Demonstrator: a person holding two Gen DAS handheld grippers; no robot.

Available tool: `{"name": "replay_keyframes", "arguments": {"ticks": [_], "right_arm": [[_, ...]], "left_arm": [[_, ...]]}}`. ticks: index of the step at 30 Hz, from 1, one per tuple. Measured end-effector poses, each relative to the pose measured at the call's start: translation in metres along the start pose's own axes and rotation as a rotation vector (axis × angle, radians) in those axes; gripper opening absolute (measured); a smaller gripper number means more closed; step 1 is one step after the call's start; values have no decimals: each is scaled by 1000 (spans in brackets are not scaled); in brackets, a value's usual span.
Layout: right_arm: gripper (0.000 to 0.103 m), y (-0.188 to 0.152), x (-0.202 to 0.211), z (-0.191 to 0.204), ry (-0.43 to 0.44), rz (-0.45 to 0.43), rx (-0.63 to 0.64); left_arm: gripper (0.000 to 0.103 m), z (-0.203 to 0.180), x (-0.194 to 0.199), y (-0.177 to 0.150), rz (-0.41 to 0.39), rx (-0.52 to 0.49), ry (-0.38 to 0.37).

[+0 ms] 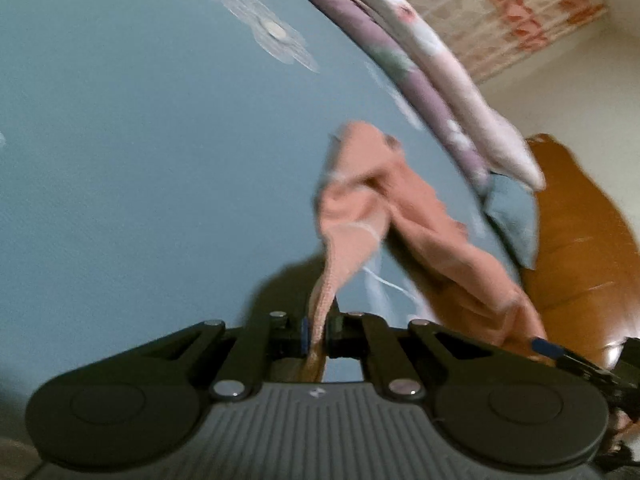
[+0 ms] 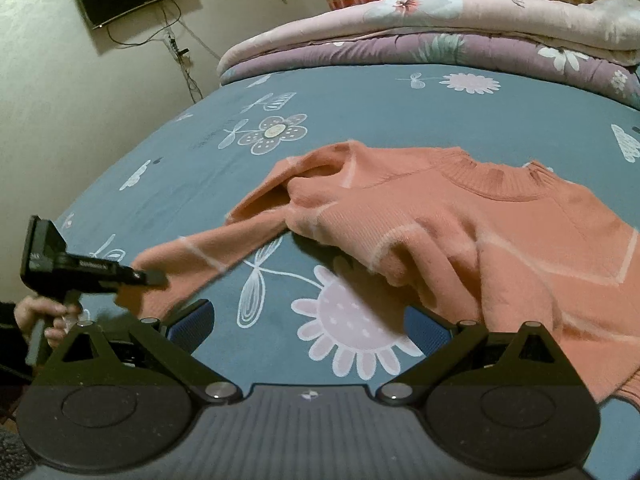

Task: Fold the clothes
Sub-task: 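Lay the sleeve across the sweater body with the left tool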

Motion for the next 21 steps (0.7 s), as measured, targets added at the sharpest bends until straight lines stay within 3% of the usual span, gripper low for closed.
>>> {"name": "replay_keyframes", "arguments": {"ticks": [7, 12, 21], "right_arm": [[103, 4, -2, 4, 4, 3, 18], [103, 5, -1, -3, -12, 2, -1], [103, 8, 1, -8, -28, -6, -12]], "left_arm": [[5, 40, 34, 51, -64, 1, 172], [5, 45, 53, 81, -100, -26, 230], [6, 82, 37, 120, -86, 72, 297]]}}
Point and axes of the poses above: each gripper's, at about its wrist camera, not at the fingertips, and x roughly against the way its jaws point, z to its left, y to its top, the point moved 8 cm from there along -x, roughly the way its jaws point, and after that the axes turned 1 degree about -y, right-handed, at the moved point
